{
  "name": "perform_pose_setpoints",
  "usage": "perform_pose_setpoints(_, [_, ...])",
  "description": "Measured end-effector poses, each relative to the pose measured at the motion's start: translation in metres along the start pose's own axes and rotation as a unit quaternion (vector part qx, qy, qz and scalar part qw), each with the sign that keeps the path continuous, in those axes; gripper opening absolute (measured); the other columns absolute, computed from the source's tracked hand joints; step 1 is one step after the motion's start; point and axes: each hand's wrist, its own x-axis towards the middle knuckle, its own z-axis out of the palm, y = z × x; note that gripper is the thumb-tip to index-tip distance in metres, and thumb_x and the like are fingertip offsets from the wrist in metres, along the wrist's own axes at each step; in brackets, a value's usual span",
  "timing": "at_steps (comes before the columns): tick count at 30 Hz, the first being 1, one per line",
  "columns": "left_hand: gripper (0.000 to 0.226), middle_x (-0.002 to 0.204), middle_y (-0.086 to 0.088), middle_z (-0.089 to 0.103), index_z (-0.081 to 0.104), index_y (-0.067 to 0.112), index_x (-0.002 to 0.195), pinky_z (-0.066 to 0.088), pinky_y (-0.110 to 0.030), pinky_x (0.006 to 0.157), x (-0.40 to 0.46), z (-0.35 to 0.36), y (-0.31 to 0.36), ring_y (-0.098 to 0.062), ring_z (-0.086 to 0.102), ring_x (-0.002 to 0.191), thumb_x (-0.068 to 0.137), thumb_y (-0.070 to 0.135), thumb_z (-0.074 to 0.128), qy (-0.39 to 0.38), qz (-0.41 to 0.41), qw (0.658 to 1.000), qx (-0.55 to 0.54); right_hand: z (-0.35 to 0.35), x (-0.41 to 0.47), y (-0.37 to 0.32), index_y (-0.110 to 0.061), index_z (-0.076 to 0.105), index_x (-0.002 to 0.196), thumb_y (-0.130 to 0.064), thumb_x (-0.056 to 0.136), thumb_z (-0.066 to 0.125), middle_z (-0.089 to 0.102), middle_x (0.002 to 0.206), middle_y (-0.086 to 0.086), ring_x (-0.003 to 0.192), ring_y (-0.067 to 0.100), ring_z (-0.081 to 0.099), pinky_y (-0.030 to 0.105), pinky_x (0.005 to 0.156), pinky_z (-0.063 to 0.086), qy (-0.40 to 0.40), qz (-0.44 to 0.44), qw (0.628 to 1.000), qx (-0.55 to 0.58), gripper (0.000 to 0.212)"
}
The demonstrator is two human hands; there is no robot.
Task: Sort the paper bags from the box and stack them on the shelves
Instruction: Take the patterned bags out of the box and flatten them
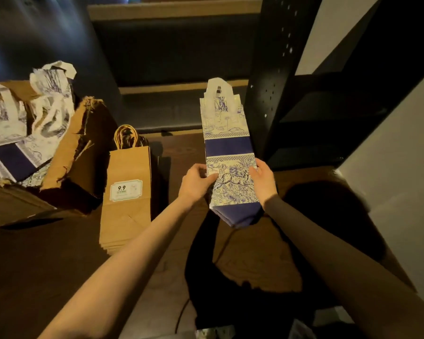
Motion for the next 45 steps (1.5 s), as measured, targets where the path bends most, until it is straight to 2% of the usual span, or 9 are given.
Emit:
perform_pose_setpoints(4, [0.030, 0.097, 0.001, 0.060, 0.049, 0.017, 0.097, 0.050, -0.034, 0.078, -0.005, 0.032, -0.027, -0.019, 0.060, 0.089, 0.082, 0.031, 0.071, -0.010, -0.029, 0.999, 0.023, -0.011, -0.007, 0.039, 0.000, 0.038, 0.139, -0.005, 0.101, 0.038, 0.050, 0.136, 0.018, 0.123, 0.032, 0.050, 0.041, 0.102, 0.042, 0.019, 0.070, 0.997, 0.009, 0.039])
perform_pose_setpoints(9, [0.034, 0.107, -0.005, 0.066, 0.058, 0.009, 0.109, 0.045, -0.029, 0.083, -0.011, 0.062, -0.053, -0.022, 0.061, 0.103, 0.083, 0.027, 0.070, -0.008, -0.085, 0.996, 0.034, -0.020, -0.017, 0.070, 0.001, 0.033, 0.142, -0.010, 0.100, 0.041, 0.048, 0.136, 0.015, 0.123, 0.028, 0.048, 0.019, 0.083, 0.042, 0.011, 0.066, 0.995, -0.069, 0.044])
perform_pose_setpoints(18, [0.026, 0.105, -0.006, 0.067, 0.065, 0.008, 0.113, 0.054, -0.034, 0.082, -0.017, 0.073, -0.075, -0.019, 0.063, 0.091, 0.087, 0.007, 0.065, -0.010, -0.184, 0.978, -0.094, -0.015, -0.017, 0.099, -0.004, 0.040, 0.140, -0.021, 0.094, 0.053, 0.044, 0.140, 0.015, 0.128, 0.034, 0.044, 0.042, 0.104, 0.039, -0.003, 0.109, 0.971, -0.211, 0.051])
perform_pose_setpoints(23, [0.027, 0.110, -0.006, 0.068, 0.067, 0.010, 0.112, 0.046, -0.042, 0.099, -0.020, 0.082, -0.082, -0.024, 0.064, 0.104, 0.085, 0.006, 0.064, -0.035, -0.167, 0.977, -0.126, -0.018, -0.028, 0.104, -0.008, 0.040, 0.139, -0.009, 0.093, 0.050, 0.050, 0.137, 0.011, 0.118, 0.027, 0.052, 0.026, 0.084, 0.041, -0.024, 0.123, 0.979, -0.162, 0.047])
perform_pose_setpoints(29, [0.033, 0.123, -0.015, 0.061, 0.053, 0.000, 0.124, 0.045, -0.033, 0.095, -0.033, 0.084, -0.068, -0.023, 0.059, 0.104, 0.091, 0.002, 0.055, -0.063, -0.130, 0.981, -0.133, -0.022, -0.032, 0.097, -0.009, 0.019, 0.150, -0.017, 0.095, 0.048, 0.025, 0.154, 0.007, 0.139, 0.024, 0.031, 0.030, 0.107, 0.030, -0.053, 0.132, 0.976, -0.164, 0.063])
perform_pose_setpoints(31, [0.032, 0.123, -0.014, 0.060, 0.052, -0.001, 0.124, 0.043, -0.033, 0.097, -0.034, 0.080, -0.063, -0.024, 0.058, 0.107, 0.093, 0.006, 0.053, -0.062, -0.126, 0.983, -0.117, -0.025, -0.032, 0.097, -0.005, 0.028, 0.147, -0.026, 0.085, 0.051, 0.040, 0.145, 0.015, 0.120, 0.027, 0.050, 0.035, 0.095, 0.042, -0.056, 0.102, 0.981, -0.153, 0.069])
perform_pose_setpoints(33, [0.028, 0.118, -0.011, 0.060, 0.054, 0.001, 0.122, 0.042, -0.032, 0.092, -0.034, 0.071, -0.053, -0.026, 0.057, 0.108, 0.095, 0.011, 0.051, -0.052, -0.129, 0.986, -0.097, -0.027, -0.028, 0.087, -0.002, 0.037, 0.141, -0.027, 0.085, 0.051, 0.050, 0.130, 0.021, 0.087, 0.024, 0.054, 0.032, 0.070, 0.043, -0.057, 0.095, 0.984, -0.138, 0.064])
perform_pose_setpoints(38, [0.019, 0.082, -0.007, 0.059, 0.056, 0.016, 0.082, 0.039, -0.027, 0.061, -0.027, 0.029, -0.019, -0.018, 0.050, 0.067, 0.097, 0.020, 0.044, -0.035, -0.123, 0.987, -0.093, -0.021, -0.025, 0.017, -0.002, 0.059, 0.119, -0.013, 0.097, 0.042, 0.061, 0.117, 0.020, 0.081, 0.021, 0.050, 0.027, 0.065, 0.040, -0.035, 0.040, 0.974, -0.222, 0.030])
perform_pose_setpoints(45, [0.029, 0.099, -0.007, 0.062, 0.057, 0.009, 0.114, 0.046, -0.025, 0.067, -0.030, -0.046, 0.040, -0.017, 0.058, 0.079, 0.100, 0.028, 0.039, -0.135, -0.065, 0.989, 0.020, 0.017, -0.025, -0.088, -0.006, 0.065, 0.114, -0.016, 0.097, 0.039, 0.066, 0.110, 0.017, 0.093, 0.034, 0.062, 0.037, 0.074, 0.048, -0.099, -0.066, 0.952, -0.282, 0.032])
